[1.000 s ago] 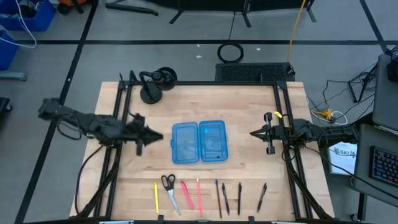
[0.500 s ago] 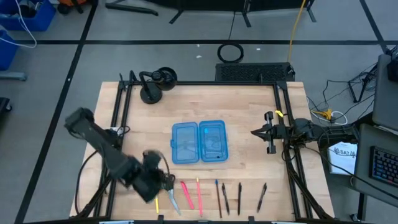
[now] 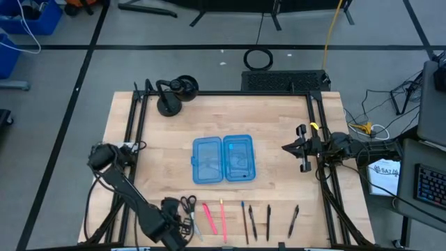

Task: Pick & place school supplies into a supply box
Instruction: Put the yellow pen into the blue supply box

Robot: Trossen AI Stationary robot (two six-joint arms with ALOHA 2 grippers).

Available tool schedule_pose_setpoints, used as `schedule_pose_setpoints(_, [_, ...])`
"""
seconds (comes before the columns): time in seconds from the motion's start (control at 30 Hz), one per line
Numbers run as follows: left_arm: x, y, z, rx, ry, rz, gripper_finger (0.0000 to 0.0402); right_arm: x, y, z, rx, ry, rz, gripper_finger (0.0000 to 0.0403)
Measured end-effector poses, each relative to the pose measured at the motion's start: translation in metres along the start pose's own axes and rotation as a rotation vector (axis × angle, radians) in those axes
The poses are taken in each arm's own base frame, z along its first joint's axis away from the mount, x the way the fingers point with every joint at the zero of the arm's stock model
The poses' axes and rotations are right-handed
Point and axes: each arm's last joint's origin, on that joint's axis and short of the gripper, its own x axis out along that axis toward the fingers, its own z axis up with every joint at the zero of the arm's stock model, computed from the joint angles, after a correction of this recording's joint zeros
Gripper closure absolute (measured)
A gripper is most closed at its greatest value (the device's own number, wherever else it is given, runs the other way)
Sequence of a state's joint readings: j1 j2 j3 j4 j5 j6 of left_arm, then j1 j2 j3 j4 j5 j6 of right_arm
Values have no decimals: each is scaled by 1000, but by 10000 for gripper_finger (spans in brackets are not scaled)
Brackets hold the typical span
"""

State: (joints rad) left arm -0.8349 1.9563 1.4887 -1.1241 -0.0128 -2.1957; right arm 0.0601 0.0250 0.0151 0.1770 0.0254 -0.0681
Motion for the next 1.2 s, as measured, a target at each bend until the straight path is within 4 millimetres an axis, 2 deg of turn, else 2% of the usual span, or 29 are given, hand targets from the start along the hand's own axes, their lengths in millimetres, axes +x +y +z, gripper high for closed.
schedule_pose_setpoints(0.17, [7, -5, -4, -35, 67, 18, 331, 0, 0, 1, 24, -6, 0, 403])
schedule_pose_setpoints(0.47, [10, -10, -2, -73, 61, -1, 207, 0, 0, 2, 22, -20, -1, 403])
schedule_pose_setpoints(0.6, [12, -11, -1, -70, 32, -23, 174, 0, 0, 2, 18, -25, -1, 403])
schedule_pose_setpoints(0.83, [24, -4, -1, -117, 17, -2, 167, 0, 0, 3, 2, -29, -2, 403])
schedule_pose_setpoints(1.2, [66, 3, 2, -118, 105, -108, 168, 0, 0, 3, 3, -27, -1, 403])
